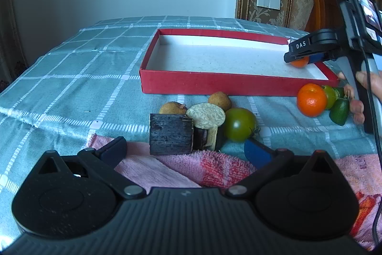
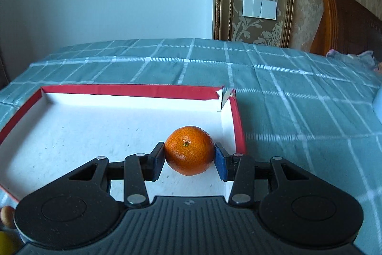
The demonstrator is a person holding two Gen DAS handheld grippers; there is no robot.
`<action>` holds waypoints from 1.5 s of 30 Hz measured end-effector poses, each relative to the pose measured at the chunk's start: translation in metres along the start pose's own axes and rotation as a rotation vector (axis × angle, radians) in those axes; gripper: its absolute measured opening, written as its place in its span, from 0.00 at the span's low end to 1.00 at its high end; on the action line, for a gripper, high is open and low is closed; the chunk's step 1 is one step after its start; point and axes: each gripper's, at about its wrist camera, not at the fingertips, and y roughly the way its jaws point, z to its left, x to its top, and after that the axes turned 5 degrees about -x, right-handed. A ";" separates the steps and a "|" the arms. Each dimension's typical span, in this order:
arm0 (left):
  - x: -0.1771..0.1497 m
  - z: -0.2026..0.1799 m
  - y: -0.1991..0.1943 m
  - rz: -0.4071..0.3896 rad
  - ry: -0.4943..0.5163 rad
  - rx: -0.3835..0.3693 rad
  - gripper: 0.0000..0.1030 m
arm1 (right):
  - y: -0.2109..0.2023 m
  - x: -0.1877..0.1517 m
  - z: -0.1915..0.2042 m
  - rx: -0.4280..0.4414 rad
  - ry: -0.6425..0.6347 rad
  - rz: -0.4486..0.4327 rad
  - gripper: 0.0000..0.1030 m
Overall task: Organize fruits
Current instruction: 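Carry the mandarin into the red tray and open the right gripper, then move the left tool toward the dark wooden block on the towel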
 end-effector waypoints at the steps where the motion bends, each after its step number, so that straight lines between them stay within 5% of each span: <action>1: 0.000 0.001 0.000 0.000 0.000 0.000 1.00 | 0.003 0.001 0.000 0.005 0.007 0.016 0.42; 13: 0.000 0.001 0.000 0.001 -0.001 0.002 1.00 | 0.016 0.012 0.001 0.019 -0.041 0.107 0.43; 17: 0.000 0.000 0.000 0.001 0.000 0.002 1.00 | 0.015 0.011 -0.001 0.042 -0.027 0.109 0.59; 24: 0.000 0.001 0.000 0.002 0.000 0.003 1.00 | -0.014 0.007 -0.011 0.079 0.030 0.038 0.63; 31: 0.000 0.000 0.001 0.002 -0.001 0.003 1.00 | -0.080 -0.030 -0.042 0.066 0.087 -0.060 0.67; 35: 0.000 0.000 0.001 0.001 -0.002 0.003 1.00 | -0.115 -0.061 -0.063 0.022 0.126 -0.110 0.80; 45: 0.000 0.001 0.000 0.001 0.001 0.005 1.00 | -0.129 -0.114 -0.061 -0.002 0.058 -0.057 0.81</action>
